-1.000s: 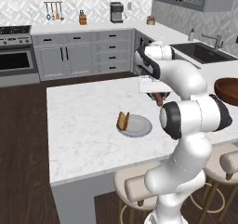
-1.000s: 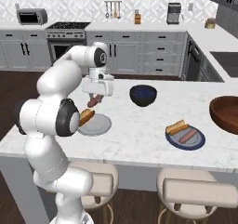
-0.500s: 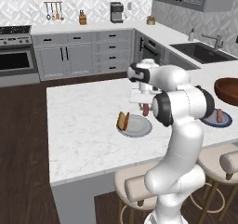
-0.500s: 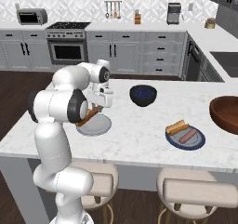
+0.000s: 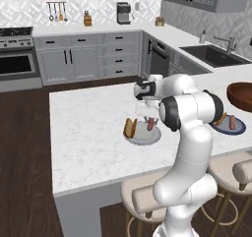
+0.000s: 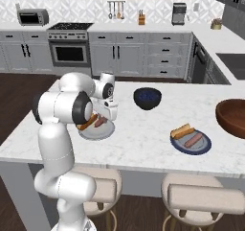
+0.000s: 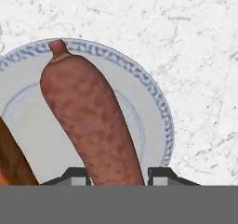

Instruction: Place one bun and one sausage from the bowl on each plate.

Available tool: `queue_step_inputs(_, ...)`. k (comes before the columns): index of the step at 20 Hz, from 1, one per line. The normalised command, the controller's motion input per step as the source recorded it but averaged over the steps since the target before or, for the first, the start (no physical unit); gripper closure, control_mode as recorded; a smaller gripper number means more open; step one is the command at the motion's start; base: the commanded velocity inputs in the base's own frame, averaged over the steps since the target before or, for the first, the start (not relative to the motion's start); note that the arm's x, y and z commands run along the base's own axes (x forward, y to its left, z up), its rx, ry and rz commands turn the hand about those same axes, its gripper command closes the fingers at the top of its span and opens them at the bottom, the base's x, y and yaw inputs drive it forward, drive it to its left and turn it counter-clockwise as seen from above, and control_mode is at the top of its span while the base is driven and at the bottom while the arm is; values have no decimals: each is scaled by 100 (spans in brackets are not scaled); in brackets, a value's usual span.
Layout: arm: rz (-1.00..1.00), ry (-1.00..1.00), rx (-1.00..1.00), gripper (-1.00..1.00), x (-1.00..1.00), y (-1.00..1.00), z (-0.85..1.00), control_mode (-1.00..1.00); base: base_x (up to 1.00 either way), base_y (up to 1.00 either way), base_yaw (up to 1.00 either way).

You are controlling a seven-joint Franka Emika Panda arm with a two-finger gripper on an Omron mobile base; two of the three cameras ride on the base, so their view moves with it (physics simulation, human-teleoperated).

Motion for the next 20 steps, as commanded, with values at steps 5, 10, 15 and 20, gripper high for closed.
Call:
queue_step_inputs(5,0,-7,0,100,4,-6,-52,-100,0,0,0)
queue_step_inputs(10,0,-9,0,-100,9,-1,-14,-100,0,0,0)
queue_step_inputs(15,0,-11,0,-100,8,0,10,-100,0,0,0)
queue_step_inputs(20,0,-13,3,-100,-3,-5,62,-100,0,0,0)
